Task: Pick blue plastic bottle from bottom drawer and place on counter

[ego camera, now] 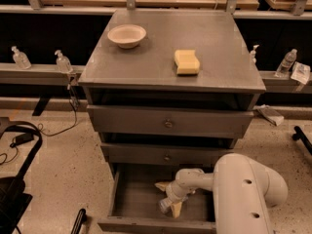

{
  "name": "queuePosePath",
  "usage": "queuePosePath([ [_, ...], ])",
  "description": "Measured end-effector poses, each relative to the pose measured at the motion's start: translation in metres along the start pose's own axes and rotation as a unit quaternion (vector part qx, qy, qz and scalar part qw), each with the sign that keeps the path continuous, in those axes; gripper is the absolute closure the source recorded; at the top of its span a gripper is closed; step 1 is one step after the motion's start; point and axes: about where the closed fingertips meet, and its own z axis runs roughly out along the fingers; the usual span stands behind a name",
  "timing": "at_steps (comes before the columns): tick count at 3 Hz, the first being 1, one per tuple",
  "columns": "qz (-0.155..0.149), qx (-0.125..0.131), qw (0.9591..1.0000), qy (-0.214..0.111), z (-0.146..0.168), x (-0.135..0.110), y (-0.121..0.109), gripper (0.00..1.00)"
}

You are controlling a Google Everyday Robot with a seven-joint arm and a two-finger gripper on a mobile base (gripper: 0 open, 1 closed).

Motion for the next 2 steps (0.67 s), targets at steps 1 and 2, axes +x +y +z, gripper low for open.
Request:
queuePosePath([
  [1, 0.015, -0.011, 0.9997, 0.014, 0.01, 0.022, 0.009, 0.2],
  [2, 0.025, -0.019, 0.9992, 0.023, 0.013, 0.032, 0.014, 0.43],
])
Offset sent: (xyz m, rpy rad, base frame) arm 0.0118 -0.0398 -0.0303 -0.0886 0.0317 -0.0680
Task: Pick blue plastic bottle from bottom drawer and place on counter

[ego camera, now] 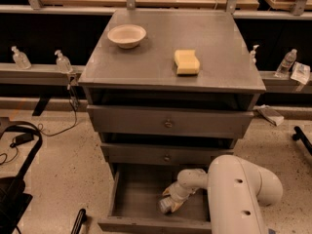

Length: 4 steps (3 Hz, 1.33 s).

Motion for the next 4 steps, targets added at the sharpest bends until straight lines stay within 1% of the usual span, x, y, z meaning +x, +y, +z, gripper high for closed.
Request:
queuePosePath([
  [1, 0.005, 0.015, 0.9999, -0.002, -0.011, 0.003, 0.003, 0.66],
  [2, -0.005, 0.035, 0.9993, 0.014, -0.041, 0.0, -0.001, 0.96],
  [3, -0.008, 0.078, 0.9969, -0.007, -0.087, -0.023, 0.0, 1.0],
  [4, 0.012, 0.126, 0.9896, -0.068, -0.119, -0.048, 0.004, 1.0],
])
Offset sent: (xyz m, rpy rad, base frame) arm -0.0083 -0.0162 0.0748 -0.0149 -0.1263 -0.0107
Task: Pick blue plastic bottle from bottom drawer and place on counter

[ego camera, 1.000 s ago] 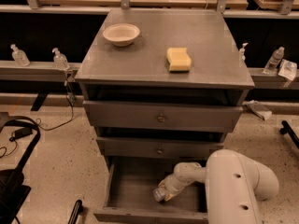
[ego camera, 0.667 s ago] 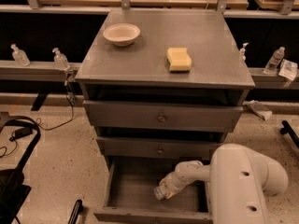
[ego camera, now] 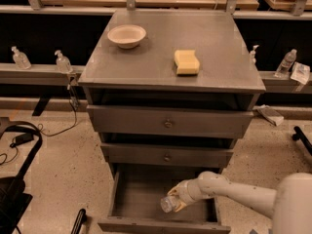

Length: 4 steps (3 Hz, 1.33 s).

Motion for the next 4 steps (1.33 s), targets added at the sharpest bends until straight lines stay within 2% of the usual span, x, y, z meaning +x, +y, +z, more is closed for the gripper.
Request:
queuePosePath([
  [1, 0.001, 0.066, 0.9951, -0.074, -0.036, -0.038, -0.01, 1.0],
  [2, -0.022, 0.151, 0.9843, -0.088, -0.119, -0.037, -0.009, 1.0],
  [3, -0.02, 0.204, 0.9756, -0.078, -0.187, -0.018, 0.0, 1.0],
  [4, -0.037, 0.235, 0.968, -0.081, -0.244, -0.01, -0.005, 1.0],
])
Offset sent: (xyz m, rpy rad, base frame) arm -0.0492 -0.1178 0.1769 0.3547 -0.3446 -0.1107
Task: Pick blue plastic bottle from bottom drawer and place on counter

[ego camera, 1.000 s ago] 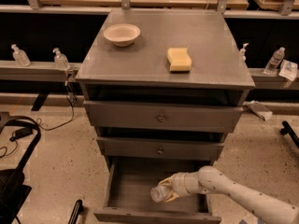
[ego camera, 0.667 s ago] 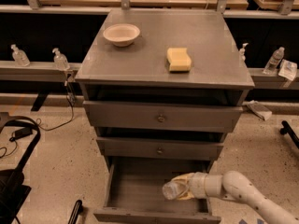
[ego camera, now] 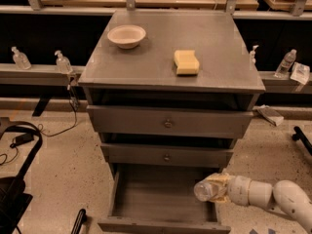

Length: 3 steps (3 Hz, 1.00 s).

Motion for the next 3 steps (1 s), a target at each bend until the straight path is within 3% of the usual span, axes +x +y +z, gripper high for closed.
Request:
queuePosePath([
  [1, -0.038, 0.015, 0.9989, -0.023, -0.037, -0.013, -0.043, 1.0],
  [2, -0.09, 0.024, 0.9944, -0.049, -0.067, -0.042, -0.088, 1.0],
  [3, -0.146, 0.039, 0.9867, -0.058, -0.108, -0.08, -0.151, 1.0],
])
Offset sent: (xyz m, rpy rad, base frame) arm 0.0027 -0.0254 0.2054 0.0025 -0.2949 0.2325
